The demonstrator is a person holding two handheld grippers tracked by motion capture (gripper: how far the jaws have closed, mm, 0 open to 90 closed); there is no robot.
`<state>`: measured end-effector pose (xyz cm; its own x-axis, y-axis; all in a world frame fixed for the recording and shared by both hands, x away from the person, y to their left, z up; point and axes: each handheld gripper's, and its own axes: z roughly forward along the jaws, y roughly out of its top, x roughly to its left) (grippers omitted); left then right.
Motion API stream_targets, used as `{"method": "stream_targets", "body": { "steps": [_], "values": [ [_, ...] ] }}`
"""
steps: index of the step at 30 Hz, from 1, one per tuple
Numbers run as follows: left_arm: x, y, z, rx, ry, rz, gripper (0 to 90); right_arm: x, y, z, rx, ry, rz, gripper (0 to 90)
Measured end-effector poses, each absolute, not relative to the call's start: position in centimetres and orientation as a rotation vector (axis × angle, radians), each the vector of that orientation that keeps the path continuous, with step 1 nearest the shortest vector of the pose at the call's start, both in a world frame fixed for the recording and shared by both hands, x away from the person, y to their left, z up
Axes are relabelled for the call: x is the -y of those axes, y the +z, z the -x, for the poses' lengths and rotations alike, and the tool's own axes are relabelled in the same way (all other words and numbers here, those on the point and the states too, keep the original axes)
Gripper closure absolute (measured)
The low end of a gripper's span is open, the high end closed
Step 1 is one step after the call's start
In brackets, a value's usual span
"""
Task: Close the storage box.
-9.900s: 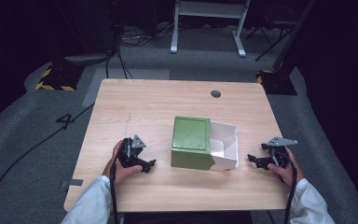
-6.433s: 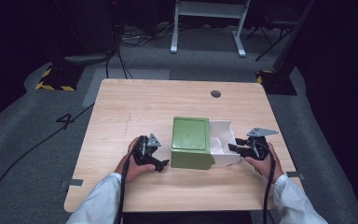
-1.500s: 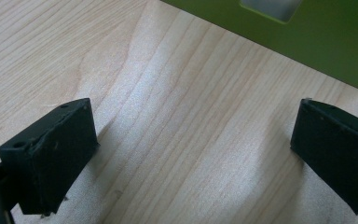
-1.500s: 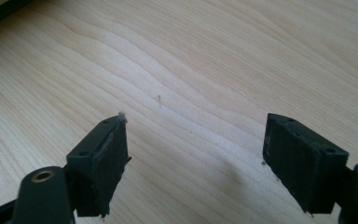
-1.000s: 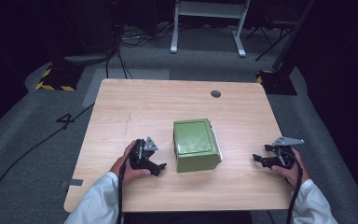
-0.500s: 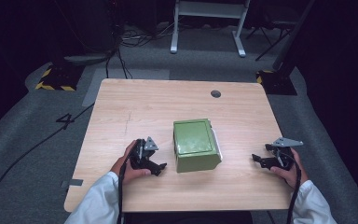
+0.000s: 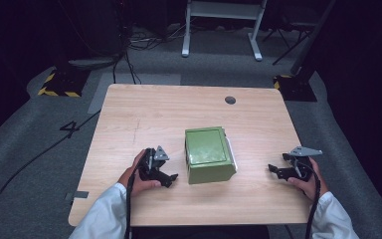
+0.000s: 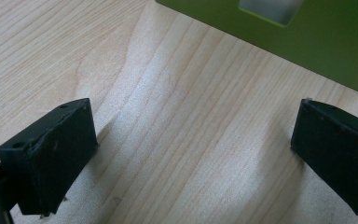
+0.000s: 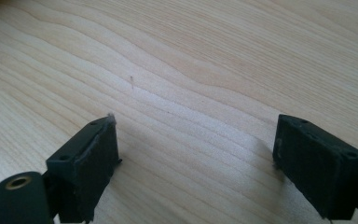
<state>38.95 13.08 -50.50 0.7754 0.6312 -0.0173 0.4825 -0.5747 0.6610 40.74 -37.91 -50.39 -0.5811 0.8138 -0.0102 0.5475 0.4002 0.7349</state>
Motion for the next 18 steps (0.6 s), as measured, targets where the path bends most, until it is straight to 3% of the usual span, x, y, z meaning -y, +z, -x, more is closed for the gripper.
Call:
{"method": "stream_targets", "body": {
  "steps": [18],
  "values": [
    [-12.99,-50.5,-39.12,-0.816,0.285,-2.3,0.1,37.91,-50.39,-40.81,-2.303,1.005,-1.161,14.1]
  ]
}}
